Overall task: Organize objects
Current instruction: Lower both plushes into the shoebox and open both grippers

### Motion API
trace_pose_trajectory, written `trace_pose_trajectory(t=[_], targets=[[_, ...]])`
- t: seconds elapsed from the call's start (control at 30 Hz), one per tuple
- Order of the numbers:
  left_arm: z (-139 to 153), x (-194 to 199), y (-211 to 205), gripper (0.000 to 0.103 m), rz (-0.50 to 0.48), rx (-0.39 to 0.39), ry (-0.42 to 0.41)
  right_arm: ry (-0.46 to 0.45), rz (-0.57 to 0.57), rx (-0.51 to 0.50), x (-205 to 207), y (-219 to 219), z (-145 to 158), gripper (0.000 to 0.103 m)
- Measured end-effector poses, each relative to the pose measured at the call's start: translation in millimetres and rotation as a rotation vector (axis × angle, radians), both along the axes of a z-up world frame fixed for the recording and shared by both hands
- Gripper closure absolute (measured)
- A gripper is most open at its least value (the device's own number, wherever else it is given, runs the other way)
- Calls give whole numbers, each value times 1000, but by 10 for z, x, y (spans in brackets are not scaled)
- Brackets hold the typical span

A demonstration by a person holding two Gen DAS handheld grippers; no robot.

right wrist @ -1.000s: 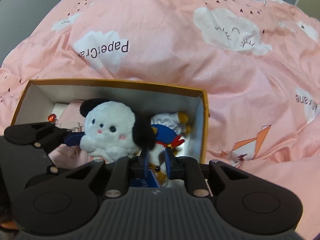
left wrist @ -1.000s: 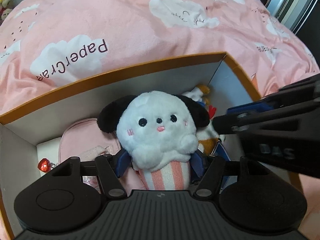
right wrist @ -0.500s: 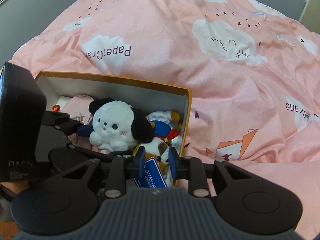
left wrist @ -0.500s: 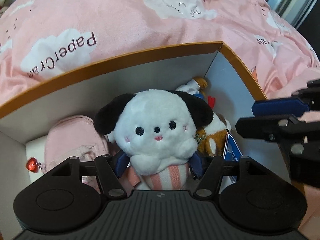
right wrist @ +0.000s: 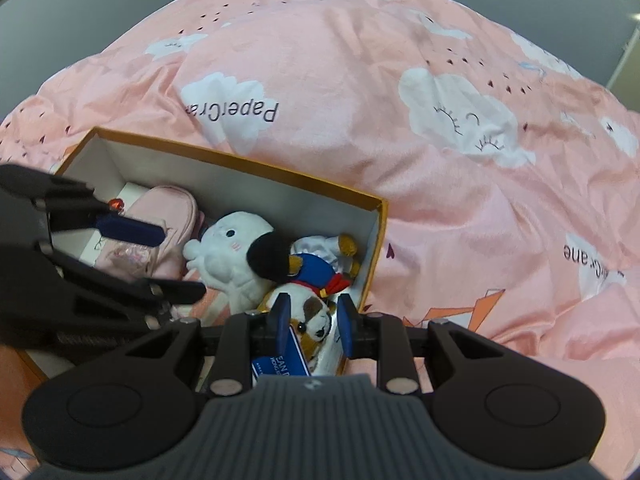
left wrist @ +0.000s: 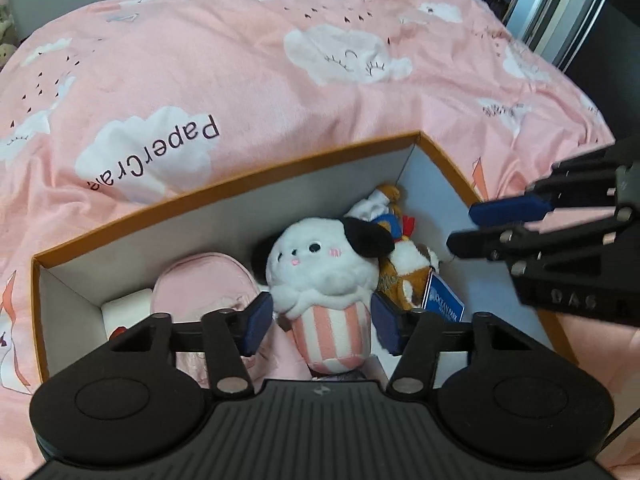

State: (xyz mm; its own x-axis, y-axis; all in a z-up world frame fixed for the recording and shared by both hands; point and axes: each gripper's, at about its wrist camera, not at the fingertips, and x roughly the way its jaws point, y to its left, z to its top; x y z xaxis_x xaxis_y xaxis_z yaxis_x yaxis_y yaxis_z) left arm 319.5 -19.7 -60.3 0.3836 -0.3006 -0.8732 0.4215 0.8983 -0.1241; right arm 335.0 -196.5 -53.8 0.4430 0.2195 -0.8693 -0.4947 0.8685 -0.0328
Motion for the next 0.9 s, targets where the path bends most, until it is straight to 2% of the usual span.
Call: trace_pose_trajectory(t=[0.1, 0.23, 0.3, 0.37, 0.57, 0.7, 0.8, 0.9], targets=[[-63, 32, -20, 58, 2, -3, 11, -10, 53, -19, -28, 66, -18, 84], [-191, -2, -95, 60, -28, 8, 37, 2, 178, -104, -100, 224, -116, 85], [-245, -10, -126, 65, -25, 20, 43, 11, 235, -152, -131, 290, -184, 85], [-283, -3, -148, 65, -18, 22, 46, 14, 286, -201, -154, 351, -253, 85], [-333, 33, -160, 68, 5, -6, 59, -19, 420, -343, -226, 491, -470, 85], [-364, 69, -167, 68, 18, -19, 71, -50, 417, -361, -165, 488, -497, 87], [-374, 77, -183, 68, 20, -16, 74, -46, 381, -334, -85, 449, -499, 93], [-369, 75, -186, 67, 14, -11, 69, -50, 373, -328, -93, 417, -497, 93]])
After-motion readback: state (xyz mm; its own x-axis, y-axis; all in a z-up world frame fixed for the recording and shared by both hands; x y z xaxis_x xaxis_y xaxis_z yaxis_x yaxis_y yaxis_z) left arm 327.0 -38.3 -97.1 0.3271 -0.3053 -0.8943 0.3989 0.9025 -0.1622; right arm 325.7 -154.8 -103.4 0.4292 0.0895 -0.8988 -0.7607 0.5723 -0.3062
